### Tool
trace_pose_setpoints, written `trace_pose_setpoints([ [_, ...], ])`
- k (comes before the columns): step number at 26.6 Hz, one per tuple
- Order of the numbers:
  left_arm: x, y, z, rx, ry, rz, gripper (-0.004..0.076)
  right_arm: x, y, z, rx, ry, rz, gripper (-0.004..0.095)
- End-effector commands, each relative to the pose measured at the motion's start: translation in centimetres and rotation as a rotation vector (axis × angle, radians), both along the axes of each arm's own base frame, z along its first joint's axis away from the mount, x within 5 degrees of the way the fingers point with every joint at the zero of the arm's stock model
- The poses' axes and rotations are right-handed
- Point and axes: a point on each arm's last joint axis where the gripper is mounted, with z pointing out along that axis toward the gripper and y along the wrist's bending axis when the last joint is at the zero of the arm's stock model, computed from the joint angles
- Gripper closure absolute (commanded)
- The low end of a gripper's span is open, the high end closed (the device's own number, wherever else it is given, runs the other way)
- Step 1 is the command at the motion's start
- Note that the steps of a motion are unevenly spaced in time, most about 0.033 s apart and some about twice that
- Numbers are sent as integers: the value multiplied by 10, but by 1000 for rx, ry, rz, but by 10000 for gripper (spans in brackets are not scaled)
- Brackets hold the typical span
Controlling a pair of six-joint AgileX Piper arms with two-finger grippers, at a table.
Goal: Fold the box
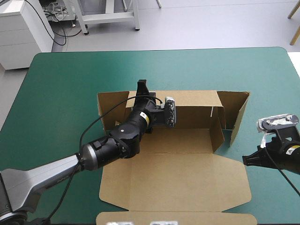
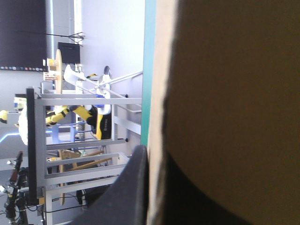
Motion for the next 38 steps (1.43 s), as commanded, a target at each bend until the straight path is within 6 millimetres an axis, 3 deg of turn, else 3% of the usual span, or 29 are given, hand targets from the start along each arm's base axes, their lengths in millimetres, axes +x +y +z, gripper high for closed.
trace_pose_setpoints([
  [1, -13, 0, 21, -69, -138, -13, 731, 1, -1, 10, -5, -66, -6, 929],
  [6, -15, 6, 6, 16, -223, 2, 731, 1, -1, 10, -8, -66, -7, 929],
  [19, -12, 2, -18, 50, -182, 16, 731, 1, -1, 9, -6, -60, -2, 909],
  [23, -10, 0, -23, 62, -175, 13, 731, -2, 0, 7, -5, -21, 8, 743],
  [30, -11, 0, -23, 61, -172, 7, 731, -2, 4, 8, 96, -12, -55, 353],
  [38, -11, 0, -23, 61, -172, 7, 731, 3, 8, 16, 174, -77, -65, 316],
])
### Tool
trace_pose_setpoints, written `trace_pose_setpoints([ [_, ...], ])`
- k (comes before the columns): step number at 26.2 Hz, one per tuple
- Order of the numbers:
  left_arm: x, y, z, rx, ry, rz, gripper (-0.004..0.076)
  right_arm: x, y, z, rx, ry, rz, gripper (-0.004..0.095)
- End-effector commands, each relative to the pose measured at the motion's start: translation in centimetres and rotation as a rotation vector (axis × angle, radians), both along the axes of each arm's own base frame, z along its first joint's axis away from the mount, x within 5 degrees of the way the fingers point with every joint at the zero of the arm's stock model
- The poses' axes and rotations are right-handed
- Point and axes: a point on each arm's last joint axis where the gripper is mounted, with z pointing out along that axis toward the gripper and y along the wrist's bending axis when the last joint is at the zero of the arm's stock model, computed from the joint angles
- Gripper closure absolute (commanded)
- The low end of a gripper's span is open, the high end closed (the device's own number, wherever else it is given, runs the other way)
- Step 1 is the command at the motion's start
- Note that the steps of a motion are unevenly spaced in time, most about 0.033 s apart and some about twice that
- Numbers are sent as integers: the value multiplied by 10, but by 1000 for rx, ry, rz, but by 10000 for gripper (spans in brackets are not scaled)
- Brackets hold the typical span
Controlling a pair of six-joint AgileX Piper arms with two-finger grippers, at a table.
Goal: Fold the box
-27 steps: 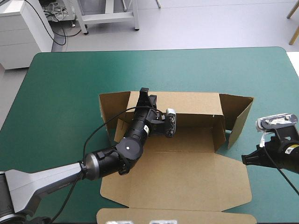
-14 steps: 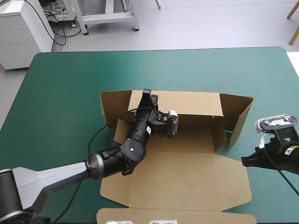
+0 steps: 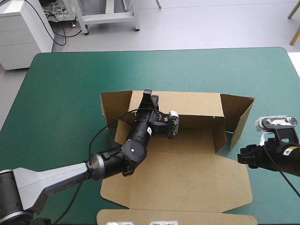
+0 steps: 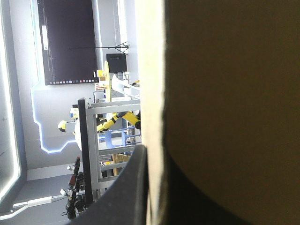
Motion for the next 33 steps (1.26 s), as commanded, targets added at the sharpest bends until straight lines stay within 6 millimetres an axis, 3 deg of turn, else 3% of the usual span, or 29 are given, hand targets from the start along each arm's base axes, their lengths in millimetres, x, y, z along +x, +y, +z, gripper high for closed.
trace_pose_setpoints([
  [1, -2, 2, 14, -54, -12, 21, 731, 9, -1, 22, 26, -132, -41, 316],
  [4, -2, 2, 14, -54, -12, 21, 731, 29, -4, 44, 24, -161, -42, 321],
  [7, -2, 2, 14, -54, -12, 21, 731, 63, -9, 70, 19, -207, -52, 320],
  [13, -2, 2, 13, -56, -9, 17, 731, 115, -17, 85, 6, -215, -58, 321],
  [17, -3, 1, 13, -54, -2, 1, 731, 152, -22, 80, 3, -181, -53, 320],
  [24, -3, 1, 13, -54, -2, 1, 731, 204, -29, 50, 3, -90, -43, 320],
  [28, -3, 1, 13, -54, -2, 1, 731, 219, -31, 34, 13, -47, -46, 320],
  [33, -3, 1, 13, -54, -2, 1, 731, 217, -30, 26, 8, 37, -8, 321],
])
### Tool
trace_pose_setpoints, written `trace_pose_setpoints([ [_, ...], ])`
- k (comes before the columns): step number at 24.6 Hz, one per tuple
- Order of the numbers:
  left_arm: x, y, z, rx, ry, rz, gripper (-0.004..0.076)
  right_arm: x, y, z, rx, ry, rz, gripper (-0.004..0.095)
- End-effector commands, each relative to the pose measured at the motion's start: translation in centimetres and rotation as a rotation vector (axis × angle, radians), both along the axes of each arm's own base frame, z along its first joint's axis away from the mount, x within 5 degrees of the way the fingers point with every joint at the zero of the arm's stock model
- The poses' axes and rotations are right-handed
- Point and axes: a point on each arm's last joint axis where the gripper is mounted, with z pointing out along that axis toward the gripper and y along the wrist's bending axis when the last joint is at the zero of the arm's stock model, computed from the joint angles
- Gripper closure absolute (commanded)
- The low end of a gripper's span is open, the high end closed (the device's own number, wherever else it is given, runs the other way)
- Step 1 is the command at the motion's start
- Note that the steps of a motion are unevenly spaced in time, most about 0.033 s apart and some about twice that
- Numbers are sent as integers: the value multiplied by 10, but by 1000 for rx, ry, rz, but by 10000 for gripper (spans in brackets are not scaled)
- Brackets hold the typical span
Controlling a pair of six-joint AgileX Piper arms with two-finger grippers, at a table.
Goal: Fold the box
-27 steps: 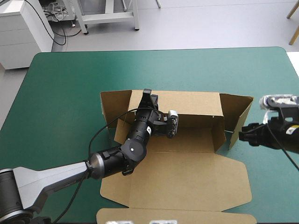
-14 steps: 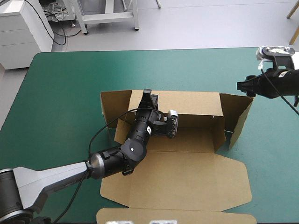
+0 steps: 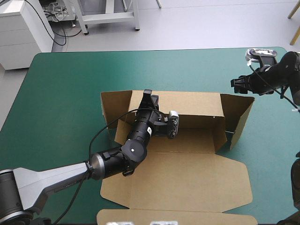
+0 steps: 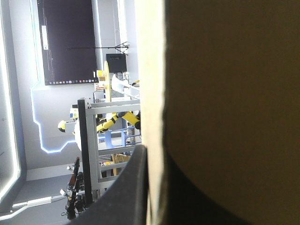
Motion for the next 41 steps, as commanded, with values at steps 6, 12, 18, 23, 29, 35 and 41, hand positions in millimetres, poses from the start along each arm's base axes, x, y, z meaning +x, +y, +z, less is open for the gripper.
trace_pose_setpoints([
  [6, -3, 1, 12, -65, 4, 12, 731, -25, 2, 15, -16, 11, 47, 321],
  [12, -3, 1, 12, -103, 17, 24, 731, -62, 13, -2, 11, 2, 133, 320],
  [18, -3, 1, 12, -103, 17, 24, 731, -95, 26, -27, 52, -116, 228, 321],
  [23, -3, 1, 12, -103, 17, 24, 731, -109, 37, -55, 111, -150, 333, 320],
  [29, -3, 1, 12, -103, 17, 24, 731, -116, 40, -62, 107, -145, 393, 321],
  [35, -3, 2, 12, -106, 17, 26, 731, -122, 39, -67, 65, -83, 458, 320],
  [41, -3, 1, 12, -119, 22, 29, 731, -123, 38, -66, 51, -89, 452, 321],
])
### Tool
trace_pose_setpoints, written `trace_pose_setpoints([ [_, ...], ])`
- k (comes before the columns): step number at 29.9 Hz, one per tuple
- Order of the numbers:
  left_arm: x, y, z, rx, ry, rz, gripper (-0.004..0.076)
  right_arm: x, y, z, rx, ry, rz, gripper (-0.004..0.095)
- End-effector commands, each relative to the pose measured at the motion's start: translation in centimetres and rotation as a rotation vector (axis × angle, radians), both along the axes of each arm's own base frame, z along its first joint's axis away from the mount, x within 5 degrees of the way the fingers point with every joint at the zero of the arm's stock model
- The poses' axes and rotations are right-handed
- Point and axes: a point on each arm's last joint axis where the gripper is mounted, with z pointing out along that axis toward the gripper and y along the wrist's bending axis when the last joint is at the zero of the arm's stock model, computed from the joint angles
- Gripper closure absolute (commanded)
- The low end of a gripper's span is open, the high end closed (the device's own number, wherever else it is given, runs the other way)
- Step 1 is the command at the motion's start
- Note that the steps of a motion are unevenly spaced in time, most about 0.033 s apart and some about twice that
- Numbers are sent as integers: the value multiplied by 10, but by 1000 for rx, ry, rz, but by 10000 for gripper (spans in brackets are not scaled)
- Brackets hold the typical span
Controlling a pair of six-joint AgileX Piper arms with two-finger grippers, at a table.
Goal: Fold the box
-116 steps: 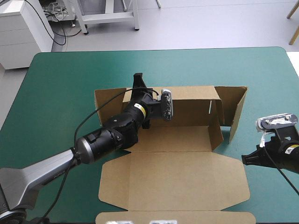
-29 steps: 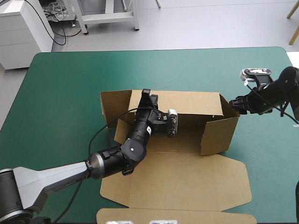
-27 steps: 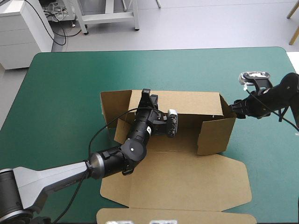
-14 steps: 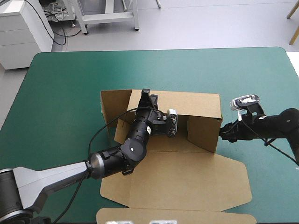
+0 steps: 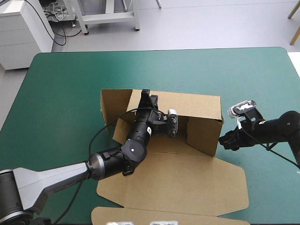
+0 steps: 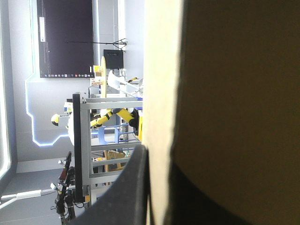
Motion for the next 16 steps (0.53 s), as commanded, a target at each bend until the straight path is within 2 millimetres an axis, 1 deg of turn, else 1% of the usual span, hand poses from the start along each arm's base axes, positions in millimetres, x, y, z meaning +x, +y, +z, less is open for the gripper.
trace_pose_setpoints([
  [1, -3, 1, 12, -66, 4, 7, 731, -3, 3, 14, 35, -43, 5, 321],
  [6, -3, 1, 12, -66, 4, 7, 731, -10, 7, 12, 48, 19, 74, 321],
  [8, -3, 1, 12, -66, 4, 7, 731, -11, 7, 12, 54, 22, 75, 321],
  [13, -3, 1, 12, -69, 5, 8, 731, -2, 10, 18, 107, -73, 31, 321],
  [16, -3, 1, 12, -69, 5, 8, 731, 6, 9, 23, 145, -155, -36, 321],
])
